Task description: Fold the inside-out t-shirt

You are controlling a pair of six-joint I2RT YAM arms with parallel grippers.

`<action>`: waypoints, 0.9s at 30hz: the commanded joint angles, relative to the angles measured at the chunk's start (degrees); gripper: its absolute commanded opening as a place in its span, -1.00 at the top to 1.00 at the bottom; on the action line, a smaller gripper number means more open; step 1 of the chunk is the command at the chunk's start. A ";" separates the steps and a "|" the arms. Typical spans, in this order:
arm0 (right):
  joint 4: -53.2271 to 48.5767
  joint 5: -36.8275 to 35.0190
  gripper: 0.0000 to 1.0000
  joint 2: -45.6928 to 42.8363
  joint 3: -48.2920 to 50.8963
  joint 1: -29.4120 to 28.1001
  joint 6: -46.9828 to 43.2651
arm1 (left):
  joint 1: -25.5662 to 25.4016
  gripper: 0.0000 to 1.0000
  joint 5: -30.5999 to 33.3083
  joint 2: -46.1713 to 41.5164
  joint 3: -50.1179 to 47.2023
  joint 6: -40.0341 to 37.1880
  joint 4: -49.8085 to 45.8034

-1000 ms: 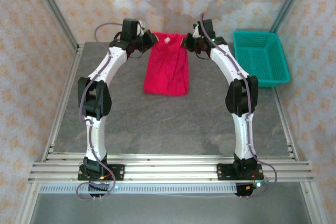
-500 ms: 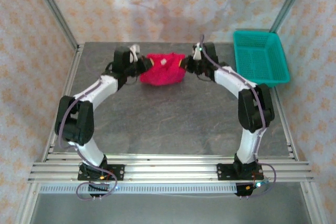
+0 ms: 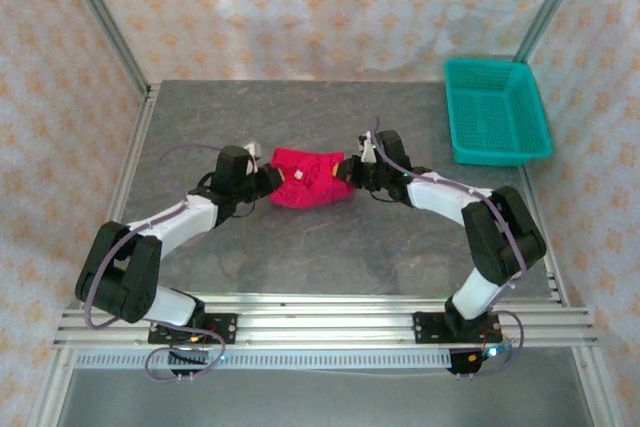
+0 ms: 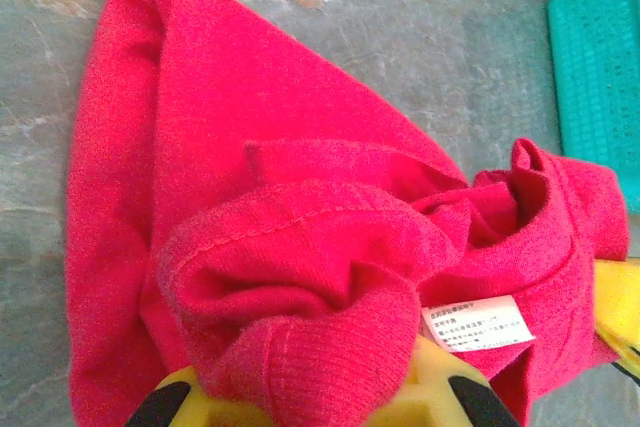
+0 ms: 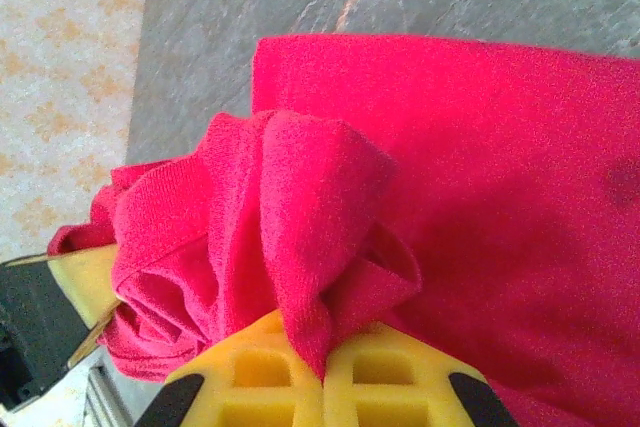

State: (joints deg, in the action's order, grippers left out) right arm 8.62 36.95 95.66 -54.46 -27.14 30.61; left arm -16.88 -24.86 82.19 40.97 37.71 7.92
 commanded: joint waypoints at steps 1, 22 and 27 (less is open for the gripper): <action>-1.78 -4.12 1.00 4.32 -5.72 1.62 -2.68 | 0.40 1.00 4.38 3.40 4.98 -2.86 -2.30; -18.20 -7.05 0.99 25.46 -27.33 5.86 -10.31 | 8.01 0.53 0.34 29.12 25.38 -7.45 -8.01; -20.77 -7.22 0.71 20.58 -28.56 5.71 -8.94 | 7.79 0.00 0.20 24.03 28.83 -7.83 -11.49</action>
State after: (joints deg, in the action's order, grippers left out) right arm -7.86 31.24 120.60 -81.10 -21.69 21.52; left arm -9.58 -26.06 110.93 67.11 31.20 -0.64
